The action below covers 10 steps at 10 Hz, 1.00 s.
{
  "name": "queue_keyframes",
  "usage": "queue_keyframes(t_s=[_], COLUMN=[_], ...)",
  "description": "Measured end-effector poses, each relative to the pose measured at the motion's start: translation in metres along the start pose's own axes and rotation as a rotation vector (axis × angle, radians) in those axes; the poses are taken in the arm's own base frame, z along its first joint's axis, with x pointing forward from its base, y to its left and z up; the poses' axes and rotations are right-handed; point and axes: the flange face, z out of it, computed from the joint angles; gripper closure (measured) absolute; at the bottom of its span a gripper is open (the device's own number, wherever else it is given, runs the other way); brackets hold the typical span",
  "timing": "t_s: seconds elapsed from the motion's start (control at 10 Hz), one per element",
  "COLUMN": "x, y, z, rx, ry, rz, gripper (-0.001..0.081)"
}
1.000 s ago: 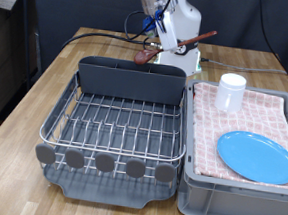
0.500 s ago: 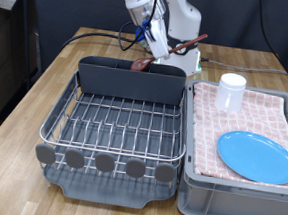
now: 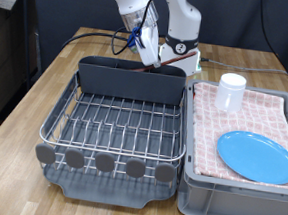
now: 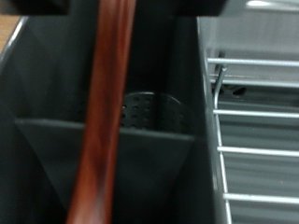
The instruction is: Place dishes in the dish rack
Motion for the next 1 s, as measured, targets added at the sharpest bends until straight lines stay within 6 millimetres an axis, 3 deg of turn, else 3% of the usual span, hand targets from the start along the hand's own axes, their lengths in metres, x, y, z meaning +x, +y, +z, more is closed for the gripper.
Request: queue_keyframes(t_s=[0.1,0.2,0.3,0.4,0.5,0.6,0.7,1.0], x=[0.001,0.001,0.001,-0.001,-0.005,-0.011,-0.019,-0.042], y=[-0.001,-0.002,-0.003,-0.003,-0.003,-0.002,-0.001,0.006], z=[0.001,0.002,0.002,0.002,0.002,0.002,0.002,-0.005], rx=[0.003,0.005,0.015,0.028,0.044,0.061,0.083,0.156], ry=[0.003,0.005,0.012,0.042,0.087,0.132,0.165,0.231], rz=[0.003,0.005,0.009,0.013,0.022,0.031,0.038,0.05], gripper=[0.0475,0.0475,0.0305,0.0305,0.0084,0.0084,0.0023,0.0007])
